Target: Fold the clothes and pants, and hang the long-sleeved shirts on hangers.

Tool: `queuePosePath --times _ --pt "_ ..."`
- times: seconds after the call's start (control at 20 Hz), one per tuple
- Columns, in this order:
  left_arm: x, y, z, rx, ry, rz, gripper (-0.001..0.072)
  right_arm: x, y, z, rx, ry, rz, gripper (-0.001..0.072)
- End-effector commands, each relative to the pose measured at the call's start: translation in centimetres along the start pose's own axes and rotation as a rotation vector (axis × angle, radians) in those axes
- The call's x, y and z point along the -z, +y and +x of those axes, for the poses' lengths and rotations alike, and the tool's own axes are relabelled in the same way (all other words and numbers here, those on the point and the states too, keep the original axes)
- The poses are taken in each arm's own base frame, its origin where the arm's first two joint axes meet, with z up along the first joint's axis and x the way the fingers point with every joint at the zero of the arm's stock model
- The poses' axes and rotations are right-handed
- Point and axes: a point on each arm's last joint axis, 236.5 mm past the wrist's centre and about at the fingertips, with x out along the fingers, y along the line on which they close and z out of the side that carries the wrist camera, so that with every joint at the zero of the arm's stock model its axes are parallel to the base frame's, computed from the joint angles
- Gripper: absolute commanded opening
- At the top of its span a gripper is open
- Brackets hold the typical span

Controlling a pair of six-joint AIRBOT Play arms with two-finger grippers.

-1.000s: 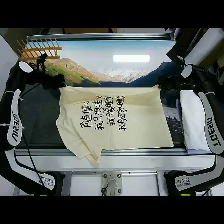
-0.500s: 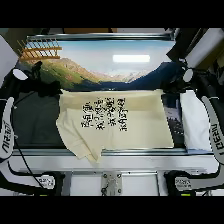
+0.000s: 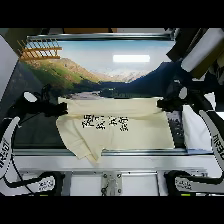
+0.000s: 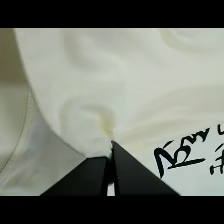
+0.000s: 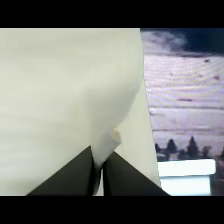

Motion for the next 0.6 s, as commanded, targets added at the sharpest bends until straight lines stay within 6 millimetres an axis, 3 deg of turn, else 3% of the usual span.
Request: queuePosePath --times 0.0,0.05,0.15,0.25,0.4,0.55 --pt "0.8 0.5 0.2 0.004 0.0 -0.066 0.0441 0.7 1.2 -0.1 -0.054 0.007 0.041 0.0487" --pt "0.4 0.5 -0.6 0.002 -0.025 -0.079 0.0505 0.5 1.3 -1.0 -0.06 -0.011 0.04 0.0614" --pt "-0.3 0.0 -3.2 0.005 -0.092 -0.064 0.0493 0.2 0.7 -4.2 -0.036 -0.06 0.008 0.0584" --pt "-0.1 -1.0 -5.7 0.013 -0.128 -0.041 0.0493 1.8 -2.2 -7.7 0.045 -0.052 -0.01 0.0586" --pt "1.7 -2.9 -7.9 0.029 -0.147 0.01 0.0493 8.3 -6.6 -9.8 0.084 0.043 0.119 0.0587" --pt "4.1 -4.7 -7.5 0.04 -0.15 0.066 0.0493 15.8 -9.1 -8.3 0.078 0.12 0.41 0.0587"
